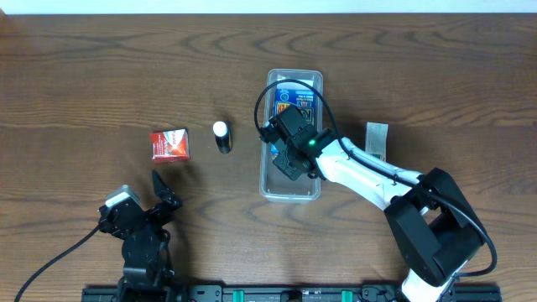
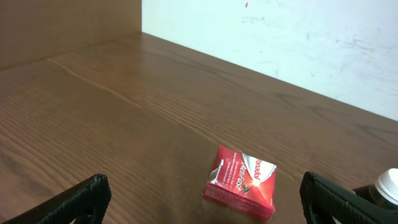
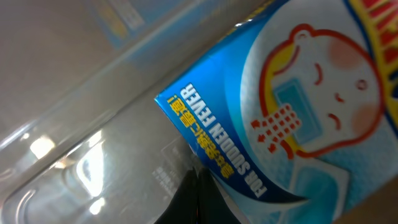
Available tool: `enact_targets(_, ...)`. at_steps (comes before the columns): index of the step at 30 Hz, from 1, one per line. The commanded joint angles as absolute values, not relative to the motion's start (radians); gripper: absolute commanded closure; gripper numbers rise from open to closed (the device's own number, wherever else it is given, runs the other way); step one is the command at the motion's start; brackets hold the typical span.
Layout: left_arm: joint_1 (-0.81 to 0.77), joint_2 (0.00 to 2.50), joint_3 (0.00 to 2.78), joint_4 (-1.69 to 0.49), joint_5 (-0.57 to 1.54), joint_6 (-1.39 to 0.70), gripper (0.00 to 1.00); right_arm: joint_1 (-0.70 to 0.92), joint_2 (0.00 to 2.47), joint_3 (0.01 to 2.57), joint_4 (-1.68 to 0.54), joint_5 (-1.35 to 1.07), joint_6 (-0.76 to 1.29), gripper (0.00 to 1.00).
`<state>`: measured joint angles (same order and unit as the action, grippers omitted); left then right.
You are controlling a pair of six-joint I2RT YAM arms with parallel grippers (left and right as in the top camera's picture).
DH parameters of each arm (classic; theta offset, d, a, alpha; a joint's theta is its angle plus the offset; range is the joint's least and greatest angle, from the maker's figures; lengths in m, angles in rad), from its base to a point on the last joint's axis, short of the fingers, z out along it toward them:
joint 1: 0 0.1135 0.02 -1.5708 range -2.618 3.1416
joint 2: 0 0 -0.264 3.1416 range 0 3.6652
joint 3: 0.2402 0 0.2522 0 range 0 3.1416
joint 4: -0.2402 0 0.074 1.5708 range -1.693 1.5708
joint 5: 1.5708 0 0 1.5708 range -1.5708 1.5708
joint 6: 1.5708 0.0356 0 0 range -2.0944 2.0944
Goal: Pack container
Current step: 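Lower the blue box flat into the container and release, then move the right gripper to the white-green box and grasp it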
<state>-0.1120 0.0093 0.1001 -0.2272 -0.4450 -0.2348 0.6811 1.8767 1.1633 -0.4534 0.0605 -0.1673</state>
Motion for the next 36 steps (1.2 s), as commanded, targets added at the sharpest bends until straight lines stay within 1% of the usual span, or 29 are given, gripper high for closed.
enact_targets(1,-0.107,0.004,0.076,-0.233,-0.457,-0.229,0.02,0.688,1.888,1.172,-0.424,0.148,-0.183,0.99)
enact_targets(5,-0.107,0.004,0.076,-0.233,-0.457,-0.229,0.02,0.688,1.887,1.173,-0.382,0.177,-0.222,0.99)
enact_targets(8,-0.107,0.004,0.076,-0.233,-0.457,-0.229,0.02,0.689,1.865,1.182,-0.39,0.176,-0.224,0.99)
enact_targets(10,-0.107,0.004,0.076,-0.233,-0.457,-0.229,0.02,0.688,1.826,1.196,-0.424,0.176,-0.18,0.99)
enact_targets(13,-0.107,0.004,0.076,-0.233,-0.457,-0.229,0.02,0.678,1.725,1.22,-0.49,0.176,-0.044,0.99)
enact_targets(15,-0.107,0.004,0.076,-0.233,-0.457,-0.229,0.02,0.661,1.651,1.222,-0.519,0.176,0.038,0.88)
enact_targets(17,-0.107,0.004,0.076,-0.233,-0.457,-0.229,0.02,0.627,1.567,1.222,-0.555,0.176,0.124,0.67)
enact_targets(18,-0.107,0.004,0.076,-0.233,-0.457,-0.229,0.02,0.604,1.529,1.222,-0.575,0.176,0.163,0.62)
enact_targets(19,-0.107,0.004,0.076,-0.233,-0.457,-0.229,0.02,0.585,1.504,1.222,-0.591,0.176,0.191,0.54)
enact_targets(20,-0.107,0.004,0.076,-0.233,-0.457,-0.229,0.02,0.55,1.472,1.222,-0.619,0.176,0.238,0.44)
enact_targets(22,-0.107,0.004,0.076,-0.233,-0.457,-0.229,0.02,0.482,1.435,1.222,-0.672,0.176,0.315,0.4)
enact_targets(24,-0.107,0.004,0.076,-0.233,-0.457,-0.229,0.02,0.408,1.426,1.222,-0.73,0.167,0.388,0.32)
enact_targets(25,-0.107,0.004,0.076,-0.233,-0.457,-0.229,0.02,0.364,1.427,1.221,-0.758,0.146,0.414,0.31)
enact_targets(27,-0.107,0.004,0.076,-0.233,-0.457,-0.229,0.02,0.29,1.443,1.211,-0.791,0.094,0.44,0.27)
enact_targets(31,-0.107,0.004,0.076,-0.233,-0.457,-0.229,0.02,0.18,1.513,1.184,-0.805,0.037,0.452,0.12)
enact_targets(34,-0.107,0.004,0.076,-0.233,-0.457,-0.229,0.02,0.137,1.581,1.181,-0.808,0.036,0.452,0.09)
enact_targets(35,-0.107,0.004,0.076,-0.233,-0.457,-0.229,0.02,0.128,1.603,1.181,-0.808,0.026,0.452,0.1)
enact_targets(36,-0.107,0.004,0.076,-0.233,-0.457,-0.229,0.02,0.118,1.635,1.181,-0.808,0.01,0.451,0.13)
